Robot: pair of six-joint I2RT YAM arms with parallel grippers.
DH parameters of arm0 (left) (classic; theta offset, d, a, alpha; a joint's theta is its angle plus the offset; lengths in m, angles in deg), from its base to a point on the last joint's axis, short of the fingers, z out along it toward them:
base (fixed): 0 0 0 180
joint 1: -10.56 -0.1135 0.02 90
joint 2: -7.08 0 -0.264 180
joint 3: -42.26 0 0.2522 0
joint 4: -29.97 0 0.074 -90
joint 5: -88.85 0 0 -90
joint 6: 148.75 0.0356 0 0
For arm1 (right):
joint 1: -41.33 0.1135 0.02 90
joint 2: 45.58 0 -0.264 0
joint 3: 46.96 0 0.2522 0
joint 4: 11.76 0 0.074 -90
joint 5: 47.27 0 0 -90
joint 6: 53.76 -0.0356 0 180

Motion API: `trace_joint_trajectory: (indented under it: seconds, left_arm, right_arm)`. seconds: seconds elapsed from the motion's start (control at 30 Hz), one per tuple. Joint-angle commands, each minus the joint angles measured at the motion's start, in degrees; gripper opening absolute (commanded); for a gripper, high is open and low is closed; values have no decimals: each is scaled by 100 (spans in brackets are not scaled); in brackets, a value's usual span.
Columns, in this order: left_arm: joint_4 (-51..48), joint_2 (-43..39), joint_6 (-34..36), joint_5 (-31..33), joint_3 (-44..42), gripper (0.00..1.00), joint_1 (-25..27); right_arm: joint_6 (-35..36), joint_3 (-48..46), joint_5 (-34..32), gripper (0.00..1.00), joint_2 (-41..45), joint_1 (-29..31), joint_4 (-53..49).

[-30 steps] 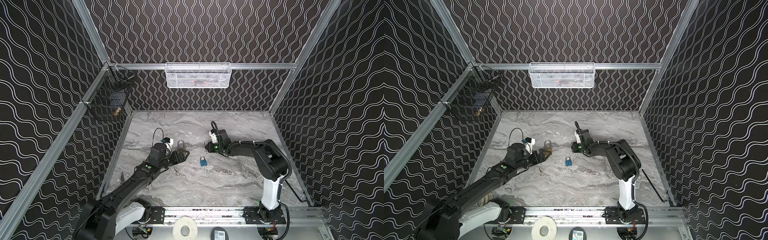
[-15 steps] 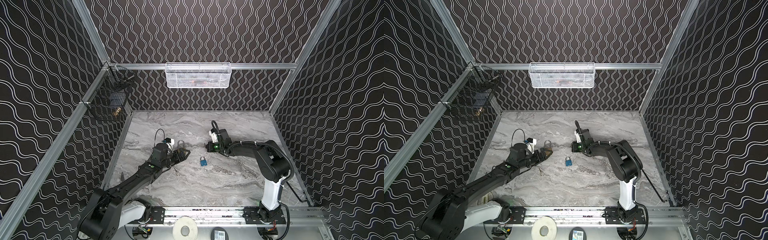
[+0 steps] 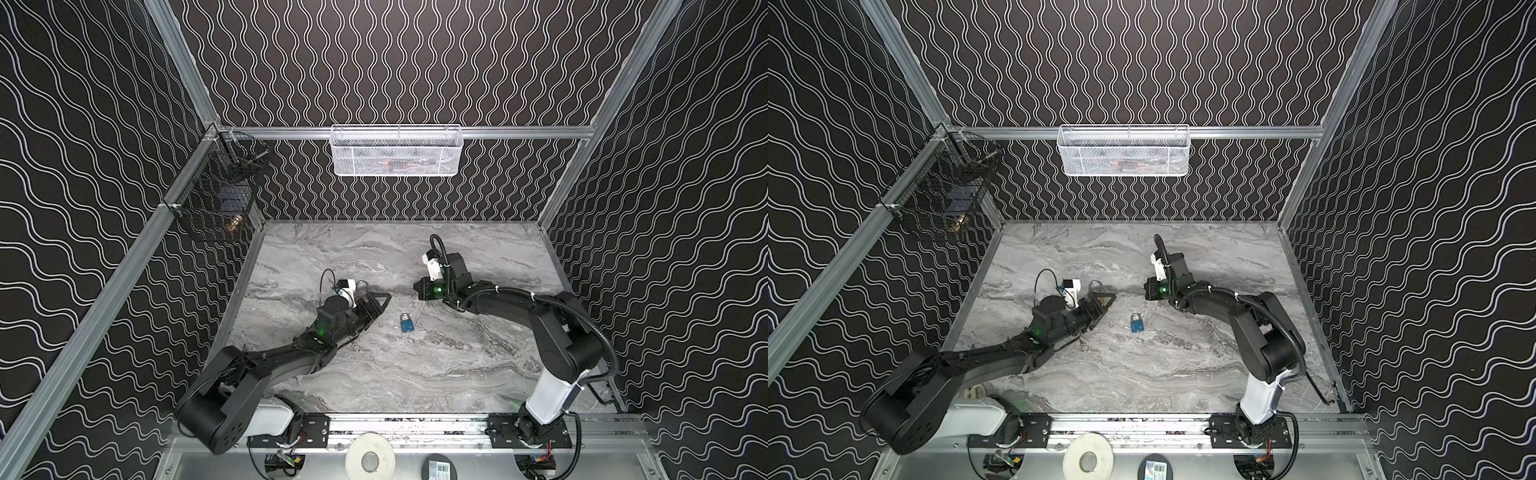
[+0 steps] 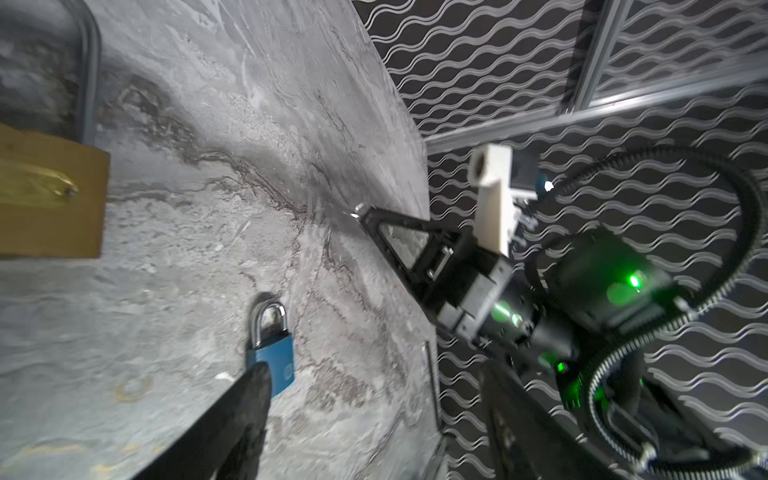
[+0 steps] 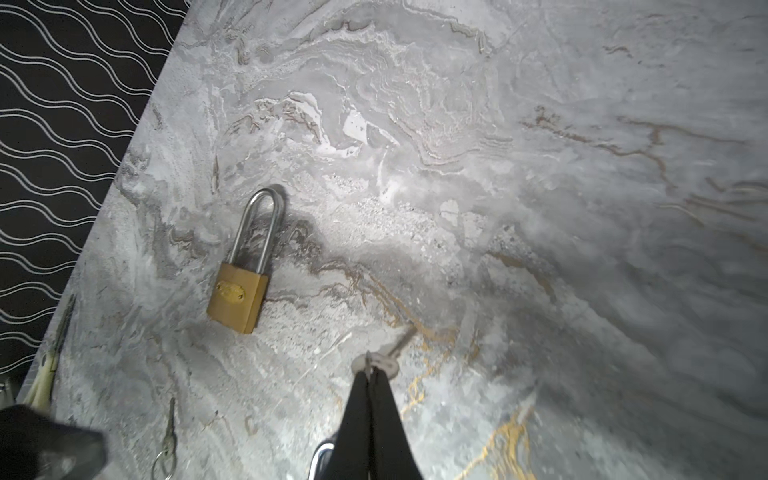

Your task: Unlock with the key

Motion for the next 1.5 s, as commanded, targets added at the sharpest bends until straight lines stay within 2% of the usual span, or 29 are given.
trace_joint_trajectory:
  seconds: [0.0, 0.17, 0.33, 0.43, 0.63, 0.9, 1.1, 1.47]
  left_arm:
    - [1765, 476, -952, 518, -25, 80, 155]
    - [3143, 1578, -1724, 893, 171, 75, 510]
    - [3934, 2624, -2422, 978, 620, 67, 743]
    - [4275, 2997, -2660, 1133, 758, 67, 886]
    - [4251, 3019, -2651, 1386, 956, 72, 1168]
    - [4277, 3134, -2902, 1465, 1086, 71, 1248]
    - [4277, 3158, -2956, 1541, 1046, 66, 1243]
    - [4268, 3054, -2878, 1683, 914, 50, 1240]
  right_arm:
    - [-43, -186, 13, 0, 332, 28, -21]
    - [-138, -510, 50, 0, 879, 83, -37]
    - [-127, -678, 29, 0, 1357, 240, -136]
    - [-132, -771, -87, 0, 1572, 312, -145]
    - [-114, -790, -60, 0, 1668, 392, -145]
    - [-141, -824, -59, 0, 1681, 492, -4]
    - [-99, -884, -68, 0, 1771, 516, -27]
    - [-11, -1092, -92, 0, 2008, 520, -110]
